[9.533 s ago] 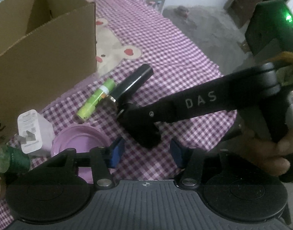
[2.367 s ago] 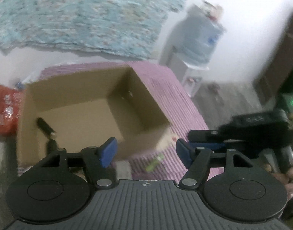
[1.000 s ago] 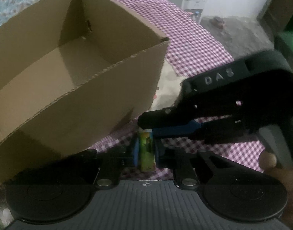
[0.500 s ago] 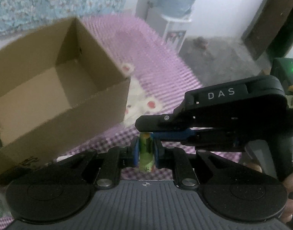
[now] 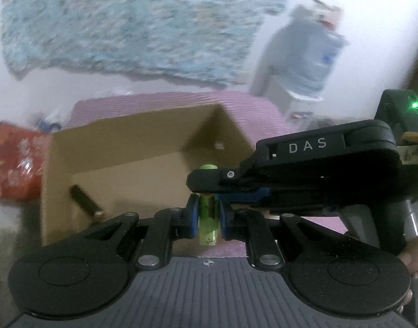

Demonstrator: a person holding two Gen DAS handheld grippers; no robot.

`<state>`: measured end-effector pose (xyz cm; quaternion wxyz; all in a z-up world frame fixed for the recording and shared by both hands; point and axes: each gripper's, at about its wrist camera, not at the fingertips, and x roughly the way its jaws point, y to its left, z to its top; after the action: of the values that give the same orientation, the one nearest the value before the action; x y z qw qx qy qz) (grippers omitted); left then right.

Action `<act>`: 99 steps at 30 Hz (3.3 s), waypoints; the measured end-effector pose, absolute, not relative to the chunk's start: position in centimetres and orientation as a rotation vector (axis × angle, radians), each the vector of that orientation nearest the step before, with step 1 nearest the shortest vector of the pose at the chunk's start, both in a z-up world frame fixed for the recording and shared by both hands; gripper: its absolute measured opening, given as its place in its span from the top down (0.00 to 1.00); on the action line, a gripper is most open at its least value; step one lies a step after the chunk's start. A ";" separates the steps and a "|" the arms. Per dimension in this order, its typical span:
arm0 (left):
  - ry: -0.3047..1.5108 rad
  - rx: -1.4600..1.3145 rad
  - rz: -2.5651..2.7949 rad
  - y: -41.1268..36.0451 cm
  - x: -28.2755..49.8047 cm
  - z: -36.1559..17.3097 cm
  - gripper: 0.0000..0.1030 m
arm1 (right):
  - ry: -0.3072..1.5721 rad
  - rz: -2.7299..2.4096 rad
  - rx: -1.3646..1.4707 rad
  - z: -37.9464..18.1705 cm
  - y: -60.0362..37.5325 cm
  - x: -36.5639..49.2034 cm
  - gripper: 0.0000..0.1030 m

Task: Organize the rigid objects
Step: 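Carry the green-yellow tube into the box and open the right tool, then grasp the rim of the pink silicone cup with the right tool, then carry the pink silicone cup into the box and open the right tool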

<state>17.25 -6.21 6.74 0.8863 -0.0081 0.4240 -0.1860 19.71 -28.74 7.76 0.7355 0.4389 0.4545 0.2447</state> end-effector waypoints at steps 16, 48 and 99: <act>1.077 -0.023 -0.037 -2.3 27.8 1.0 0.68 | 1.304 0.605 0.876 -0.2 -17.6 35.6 0.78; 0.986 -0.015 -0.500 -8.4 7.3 -0.7 0.21 | 1.014 0.308 0.732 3.5 -35.7 5.1 0.52; 1.100 0.171 -0.584 -15.6 10.0 -7.9 0.32 | 1.163 0.264 0.442 -2.9 -32.8 10.1 0.82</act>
<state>9.95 -15.60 -7.92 0.8089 0.0798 0.5143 -0.2733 10.13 -32.82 -2.91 0.8046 0.2063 0.5431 0.1232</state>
